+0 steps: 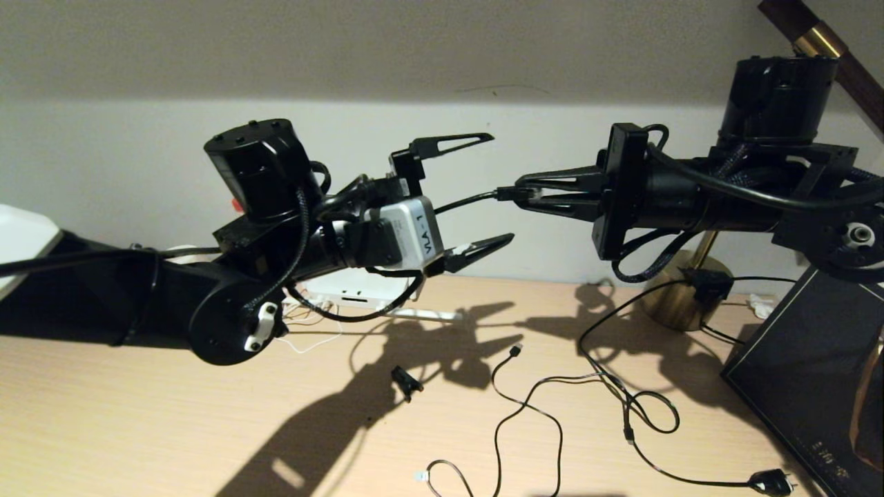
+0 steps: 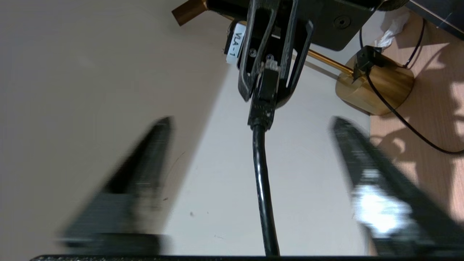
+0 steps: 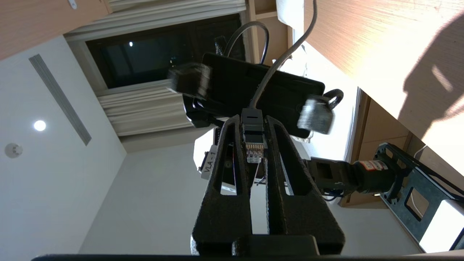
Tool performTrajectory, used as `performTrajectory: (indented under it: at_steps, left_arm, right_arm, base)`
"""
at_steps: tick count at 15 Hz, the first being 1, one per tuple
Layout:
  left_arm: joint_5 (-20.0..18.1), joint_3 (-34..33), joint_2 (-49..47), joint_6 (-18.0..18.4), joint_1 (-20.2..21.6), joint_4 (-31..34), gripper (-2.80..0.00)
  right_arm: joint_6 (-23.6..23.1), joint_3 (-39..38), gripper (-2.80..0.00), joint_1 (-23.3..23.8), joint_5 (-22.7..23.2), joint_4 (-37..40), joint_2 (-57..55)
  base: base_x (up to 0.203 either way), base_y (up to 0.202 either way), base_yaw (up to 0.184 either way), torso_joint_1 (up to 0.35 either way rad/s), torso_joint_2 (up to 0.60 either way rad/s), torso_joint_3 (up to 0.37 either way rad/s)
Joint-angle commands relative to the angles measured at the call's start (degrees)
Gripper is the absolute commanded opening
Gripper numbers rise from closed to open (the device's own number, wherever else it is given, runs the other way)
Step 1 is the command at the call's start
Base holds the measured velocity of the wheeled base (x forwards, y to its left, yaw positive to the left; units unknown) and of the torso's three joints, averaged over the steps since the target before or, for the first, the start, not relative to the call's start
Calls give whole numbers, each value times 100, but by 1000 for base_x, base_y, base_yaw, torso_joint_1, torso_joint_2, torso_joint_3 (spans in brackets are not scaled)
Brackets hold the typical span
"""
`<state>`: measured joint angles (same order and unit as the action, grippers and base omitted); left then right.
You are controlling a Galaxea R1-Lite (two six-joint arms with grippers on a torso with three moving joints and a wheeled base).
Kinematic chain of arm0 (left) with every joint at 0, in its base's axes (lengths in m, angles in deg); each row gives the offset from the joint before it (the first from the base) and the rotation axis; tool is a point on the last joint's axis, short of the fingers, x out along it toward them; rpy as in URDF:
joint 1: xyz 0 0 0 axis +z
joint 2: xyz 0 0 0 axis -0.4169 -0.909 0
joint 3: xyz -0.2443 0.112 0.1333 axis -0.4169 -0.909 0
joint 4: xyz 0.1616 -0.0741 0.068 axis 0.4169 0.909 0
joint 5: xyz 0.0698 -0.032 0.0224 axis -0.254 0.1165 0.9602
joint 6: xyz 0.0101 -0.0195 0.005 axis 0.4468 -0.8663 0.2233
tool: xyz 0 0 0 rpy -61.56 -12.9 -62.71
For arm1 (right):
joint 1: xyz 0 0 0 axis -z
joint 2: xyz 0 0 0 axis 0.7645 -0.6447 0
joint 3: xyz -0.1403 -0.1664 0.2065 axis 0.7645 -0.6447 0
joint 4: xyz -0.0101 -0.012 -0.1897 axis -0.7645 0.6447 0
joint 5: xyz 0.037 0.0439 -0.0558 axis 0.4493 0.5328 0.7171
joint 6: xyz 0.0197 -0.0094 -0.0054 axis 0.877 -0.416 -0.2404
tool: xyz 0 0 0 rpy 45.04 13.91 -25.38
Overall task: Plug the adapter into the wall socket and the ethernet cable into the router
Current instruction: Hand it to the other hand
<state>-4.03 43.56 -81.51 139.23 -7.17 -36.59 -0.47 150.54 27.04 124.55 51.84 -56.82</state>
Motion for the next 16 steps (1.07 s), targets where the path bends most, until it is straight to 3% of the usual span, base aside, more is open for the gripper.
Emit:
performTrajectory:
  at_steps: [1, 15, 16]
  left_arm:
    - [-24, 0, -13, 37, -15, -29, -280]
    - [-24, -26, 13, 37, -88, -37, -280]
    - [-24, -26, 13, 37, -86, -37, -280]
  right_arm:
    - [50, 0, -280, -3, 29, -16, -49]
    - [15, -26, -280, -3, 20, -16, -49]
    - [11, -33, 0, -3, 20, -16, -49]
  base:
    - [0, 0, 0, 0, 0, 0]
    - [0, 0, 0, 0, 0, 0]
    - [0, 0, 0, 0, 0, 0]
